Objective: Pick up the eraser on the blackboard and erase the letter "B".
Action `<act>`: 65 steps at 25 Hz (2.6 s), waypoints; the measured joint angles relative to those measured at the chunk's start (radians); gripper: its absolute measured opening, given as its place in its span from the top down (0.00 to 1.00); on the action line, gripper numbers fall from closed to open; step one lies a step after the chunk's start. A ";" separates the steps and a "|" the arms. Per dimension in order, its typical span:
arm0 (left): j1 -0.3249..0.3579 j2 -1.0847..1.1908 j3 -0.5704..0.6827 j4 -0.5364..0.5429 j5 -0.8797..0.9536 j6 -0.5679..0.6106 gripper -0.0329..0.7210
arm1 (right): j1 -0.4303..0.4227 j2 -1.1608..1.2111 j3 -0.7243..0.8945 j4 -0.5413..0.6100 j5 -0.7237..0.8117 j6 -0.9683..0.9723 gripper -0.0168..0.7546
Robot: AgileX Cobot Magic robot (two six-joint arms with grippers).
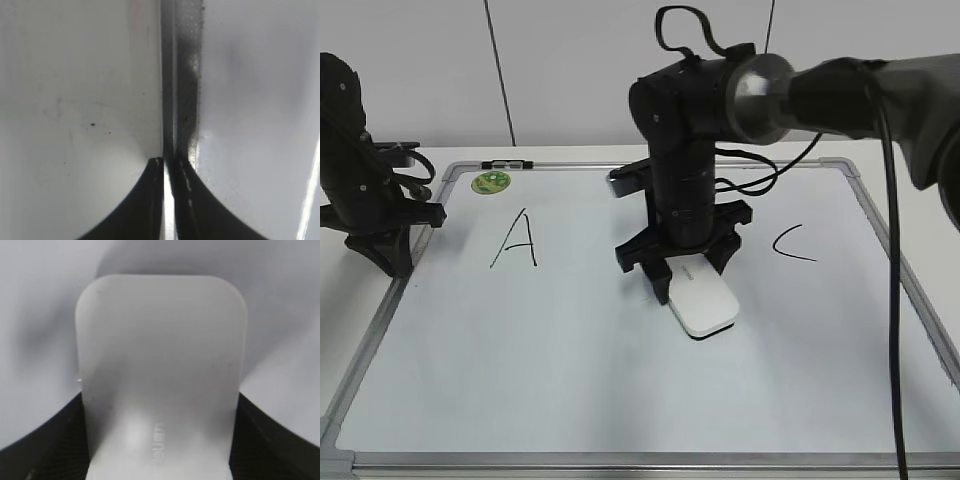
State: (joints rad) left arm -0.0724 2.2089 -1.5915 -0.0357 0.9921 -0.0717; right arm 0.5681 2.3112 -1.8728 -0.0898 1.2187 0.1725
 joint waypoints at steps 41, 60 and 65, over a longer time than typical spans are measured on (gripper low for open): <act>0.000 0.000 0.000 0.003 0.000 0.000 0.91 | -0.451 -0.448 0.517 0.051 -0.085 -0.060 0.31; 0.000 0.000 0.000 0.003 0.000 0.000 0.91 | -0.465 -0.436 0.516 0.067 -0.112 -0.095 0.31; 0.000 0.000 0.000 0.003 0.000 0.000 0.91 | -0.465 -0.436 0.516 0.061 -0.143 -0.095 0.31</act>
State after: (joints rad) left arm -0.0724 2.2089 -1.5915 -0.0322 0.9921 -0.0717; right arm 0.1035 1.8751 -1.3563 -0.0288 1.0752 0.0775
